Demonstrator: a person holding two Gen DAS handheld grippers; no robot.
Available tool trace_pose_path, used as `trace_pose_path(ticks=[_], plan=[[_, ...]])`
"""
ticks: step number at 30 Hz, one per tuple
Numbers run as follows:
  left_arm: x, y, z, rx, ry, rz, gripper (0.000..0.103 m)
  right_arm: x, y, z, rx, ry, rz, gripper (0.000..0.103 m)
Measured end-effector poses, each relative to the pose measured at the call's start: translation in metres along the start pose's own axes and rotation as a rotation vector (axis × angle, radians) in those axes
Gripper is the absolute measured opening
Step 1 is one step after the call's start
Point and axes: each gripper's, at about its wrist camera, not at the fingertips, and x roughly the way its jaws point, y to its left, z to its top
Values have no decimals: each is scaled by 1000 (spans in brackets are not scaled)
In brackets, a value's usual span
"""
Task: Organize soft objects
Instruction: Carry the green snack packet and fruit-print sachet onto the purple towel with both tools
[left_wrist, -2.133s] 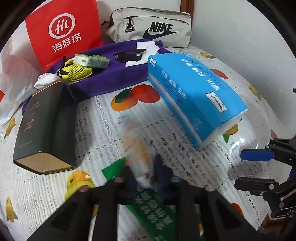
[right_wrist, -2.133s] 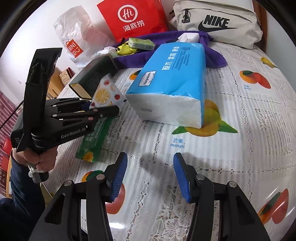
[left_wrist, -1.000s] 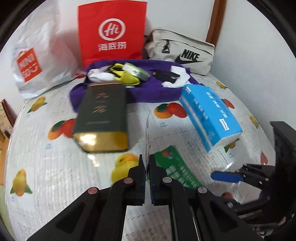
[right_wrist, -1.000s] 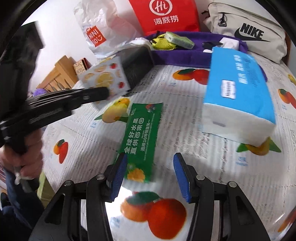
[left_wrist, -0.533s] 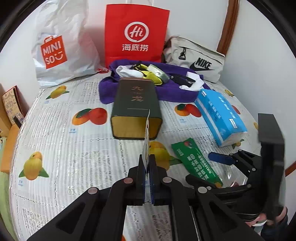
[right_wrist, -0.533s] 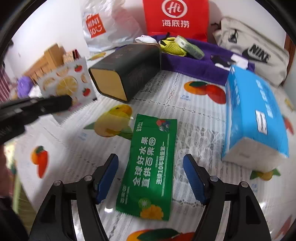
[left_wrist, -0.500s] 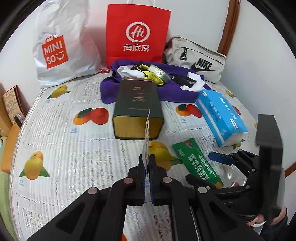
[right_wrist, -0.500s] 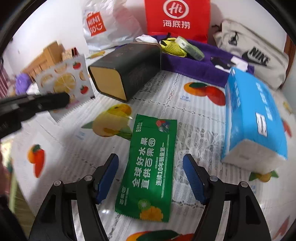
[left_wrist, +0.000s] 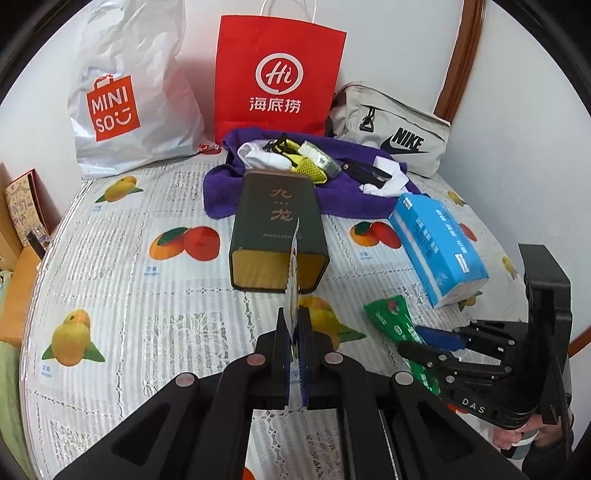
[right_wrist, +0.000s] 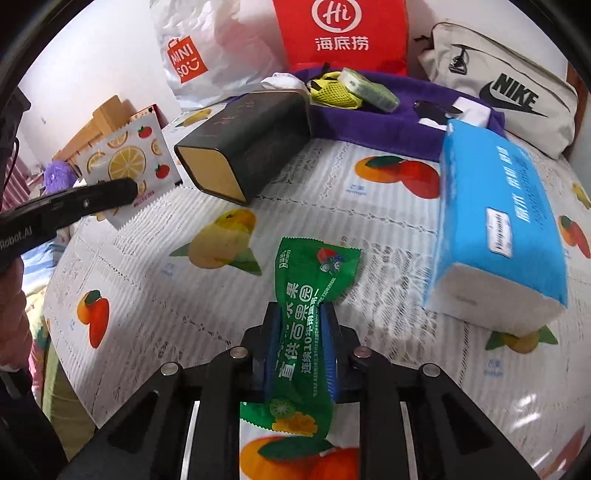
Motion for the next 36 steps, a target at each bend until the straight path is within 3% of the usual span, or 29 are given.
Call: trace_pose_path(ticks=[17,36], plan=[[0,-20,48,17,-26,-38,4,-57,-24,43,7,-119,-35,22],[30,-18,120,25,-34,-48,4,-59,-74,121,37,-178,-90,22]])
